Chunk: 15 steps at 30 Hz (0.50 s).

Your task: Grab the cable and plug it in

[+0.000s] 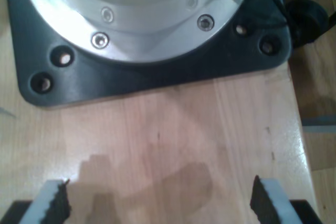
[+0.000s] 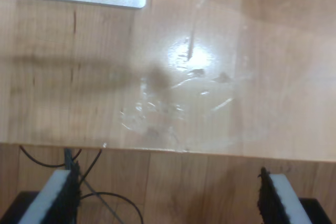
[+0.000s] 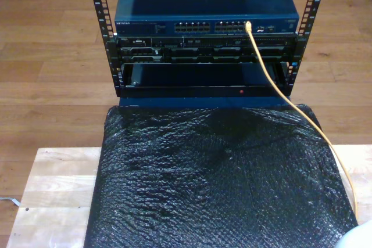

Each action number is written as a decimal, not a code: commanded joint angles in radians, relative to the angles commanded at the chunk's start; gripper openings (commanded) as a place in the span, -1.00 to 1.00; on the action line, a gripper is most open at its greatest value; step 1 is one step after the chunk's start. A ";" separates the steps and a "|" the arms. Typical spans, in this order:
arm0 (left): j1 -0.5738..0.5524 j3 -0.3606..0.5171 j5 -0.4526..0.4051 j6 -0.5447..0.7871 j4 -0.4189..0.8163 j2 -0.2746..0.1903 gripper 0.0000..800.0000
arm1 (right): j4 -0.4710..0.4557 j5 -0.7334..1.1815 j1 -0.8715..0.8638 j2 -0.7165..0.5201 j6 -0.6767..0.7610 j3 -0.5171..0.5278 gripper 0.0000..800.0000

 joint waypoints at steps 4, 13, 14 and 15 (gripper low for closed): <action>0.000 0.000 0.002 0.000 0.000 0.000 1.00 | -0.003 -0.038 0.002 -0.021 0.002 0.025 0.99; 0.000 0.000 0.002 0.000 0.000 0.000 1.00 | -0.057 -0.081 0.000 -0.017 -0.003 0.094 0.99; 0.000 0.000 0.002 0.000 0.000 0.000 1.00 | -0.058 -0.097 -0.002 -0.006 -0.003 0.104 0.99; 0.000 0.000 0.000 0.000 0.000 0.000 1.00 | -0.061 -0.109 -0.002 -0.003 -0.003 0.110 0.99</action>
